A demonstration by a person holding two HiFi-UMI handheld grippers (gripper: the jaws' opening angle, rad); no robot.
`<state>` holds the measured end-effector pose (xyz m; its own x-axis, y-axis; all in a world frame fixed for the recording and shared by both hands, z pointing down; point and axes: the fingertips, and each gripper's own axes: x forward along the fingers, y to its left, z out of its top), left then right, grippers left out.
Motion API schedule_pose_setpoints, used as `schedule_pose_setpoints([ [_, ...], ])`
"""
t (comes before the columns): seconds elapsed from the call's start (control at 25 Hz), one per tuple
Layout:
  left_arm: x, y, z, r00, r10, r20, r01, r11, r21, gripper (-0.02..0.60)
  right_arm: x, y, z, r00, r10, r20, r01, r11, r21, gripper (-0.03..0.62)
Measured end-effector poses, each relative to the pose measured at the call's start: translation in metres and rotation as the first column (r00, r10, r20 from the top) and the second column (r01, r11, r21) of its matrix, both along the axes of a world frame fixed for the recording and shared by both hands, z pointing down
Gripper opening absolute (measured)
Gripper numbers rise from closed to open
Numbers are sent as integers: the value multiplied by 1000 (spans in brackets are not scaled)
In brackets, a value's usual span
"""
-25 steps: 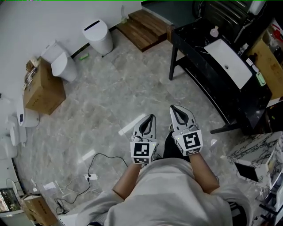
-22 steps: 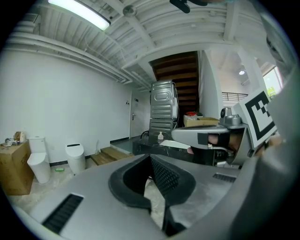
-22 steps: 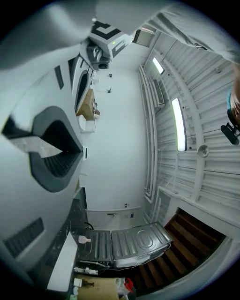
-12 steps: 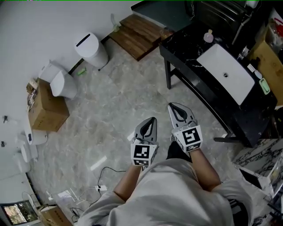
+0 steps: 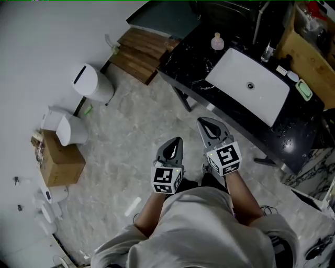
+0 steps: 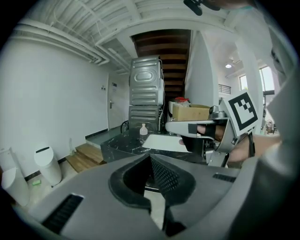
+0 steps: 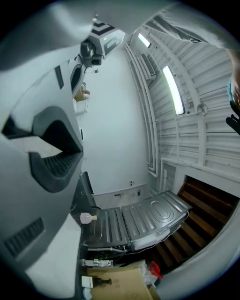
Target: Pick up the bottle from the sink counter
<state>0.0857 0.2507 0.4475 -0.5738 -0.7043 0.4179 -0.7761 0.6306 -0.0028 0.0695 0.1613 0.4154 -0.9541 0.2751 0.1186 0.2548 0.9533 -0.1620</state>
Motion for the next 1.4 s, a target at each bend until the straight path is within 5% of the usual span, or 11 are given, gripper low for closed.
schedule_pose_setpoints([
  [0.32,-33,-61,-1,991,136,3,-136,990,-25,14,-1,-75,10,986,168,-18,-168,985,-30,8],
  [0.6,-58,-106,8,964,256,-73,-256,967,15,14,-8,-113,35,952,292,-92,-296,955,-23,8],
  [0.88,-103,-137,18,928,355,-112,-355,935,26,14,-50,-127,42,939,311,-147,-312,950,16,8],
  [1.4,-144,-182,41,781,590,-205,-593,804,51,14,-100,-148,80,855,412,-316,-419,907,48,8],
])
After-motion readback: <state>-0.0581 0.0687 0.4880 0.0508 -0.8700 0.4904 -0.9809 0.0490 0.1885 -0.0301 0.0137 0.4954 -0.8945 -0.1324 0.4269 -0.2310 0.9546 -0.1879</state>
